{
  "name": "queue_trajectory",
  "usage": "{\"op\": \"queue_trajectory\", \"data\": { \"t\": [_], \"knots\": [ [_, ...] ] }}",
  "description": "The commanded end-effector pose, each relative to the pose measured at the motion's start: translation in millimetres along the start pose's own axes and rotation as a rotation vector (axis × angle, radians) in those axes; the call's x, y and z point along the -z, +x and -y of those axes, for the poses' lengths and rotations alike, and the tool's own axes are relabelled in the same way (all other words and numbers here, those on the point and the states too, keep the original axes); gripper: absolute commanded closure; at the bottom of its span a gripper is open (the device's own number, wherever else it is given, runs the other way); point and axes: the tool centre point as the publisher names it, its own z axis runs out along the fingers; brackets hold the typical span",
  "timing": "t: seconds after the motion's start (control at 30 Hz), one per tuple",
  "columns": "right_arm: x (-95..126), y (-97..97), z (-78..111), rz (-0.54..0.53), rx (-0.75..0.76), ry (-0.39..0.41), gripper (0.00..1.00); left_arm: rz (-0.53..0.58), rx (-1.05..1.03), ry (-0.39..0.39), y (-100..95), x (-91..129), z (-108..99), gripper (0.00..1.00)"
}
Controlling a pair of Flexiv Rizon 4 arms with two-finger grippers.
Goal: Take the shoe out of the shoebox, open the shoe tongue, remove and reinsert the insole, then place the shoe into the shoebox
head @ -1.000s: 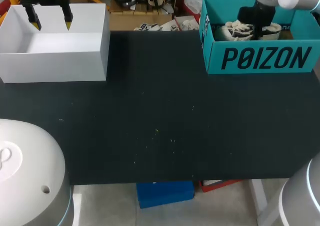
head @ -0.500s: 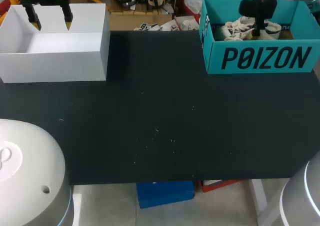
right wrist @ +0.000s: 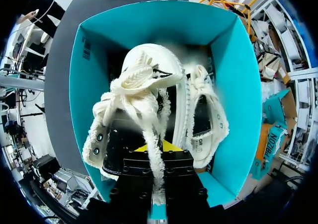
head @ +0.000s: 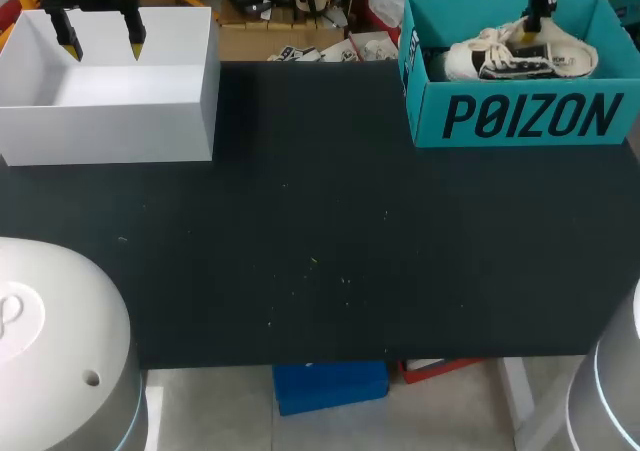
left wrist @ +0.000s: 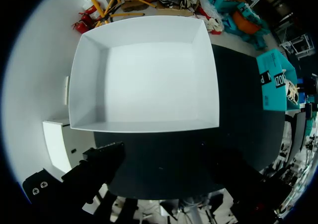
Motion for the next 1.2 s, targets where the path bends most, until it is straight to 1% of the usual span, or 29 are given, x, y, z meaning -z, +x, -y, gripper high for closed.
{"op": "queue_trajectory", "data": {
  "t": [0.03, 0.07, 0.2, 0.37, 0.57, 0.7, 0.83, 0.93, 0.97, 1.03, 1.1, 1.13, 1.2],
  "knots": [
    [61.2, 13.9, 0.5, 0.033, 0.001, 0.017, 1.00, 0.003, 0.002, -0.002, 0.5, 0.6, -0.5, 0.00],
    [65.9, 14.6, 0.0, 0.038, 0.000, 0.012, 1.00, 0.003, 0.002, -0.002, 0.5, 0.6, -0.5, 0.00],
    [96.9, 23.5, -6.7, 0.062, -0.006, 0.031, 1.00, 0.003, 0.002, -0.002, 0.5, 0.6, -0.5, 0.00],
    [127.6, 42.9, -23.5, 0.078, -0.010, 0.048, 1.00, 0.003, 0.002, -0.002, 0.5, 0.6, -0.5, 0.00],
    [154.7, 76.2, -50.3, 0.101, -0.016, 0.085, 1.00, 0.003, 0.002, -0.002, 0.5, 0.6, -0.5, 0.00],
    [169.8, 105.6, -67.7, 0.111, -0.007, 0.086, 1.00, 0.003, 0.002, -0.002, 0.5, 0.6, -0.5, 0.00],
    [172.5, 140.1, -82.0, 0.128, -0.006, 0.088, 1.00, 0.003, 0.002, -0.002, 0.5, 0.6, -0.5, 0.00],
    [165.0, 169.9, -93.9, 0.129, -0.003, 0.098, 1.00, 0.003, 0.002, -0.002, 0.5, 0.6, -0.5, 0.00],
    [161.1, 179.9, -98.7, 0.126, 0.008, 0.123, 1.00, 0.003, 0.002, -0.002, 0.5, 0.6, -0.5, 0.00],
    [155.6, 200.7, -110.4, 0.123, 0.010, 0.114, 1.00, 0.003, 0.002, -0.002, 0.5, 0.6, -0.5, 0.00],
    [148.2, 220.7, -124.7, 0.118, 0.029, 0.122, 1.00, 0.003, 0.002, -0.002, 0.5, 0.6, -0.5, 0.00],
    [145.1, 228.6, -131.5, 0.115, 0.019, 0.105, 1.00, 0.003, 0.002, -0.002, 0.5, 0.6, -0.5, 0.00],
    [138.3, 243.9, -149.1, 0.119, 0.016, 0.104, 1.00, 0.003, 0.002, -0.002, 0.5, 0.6, -0.5, 0.00]
  ]
}}
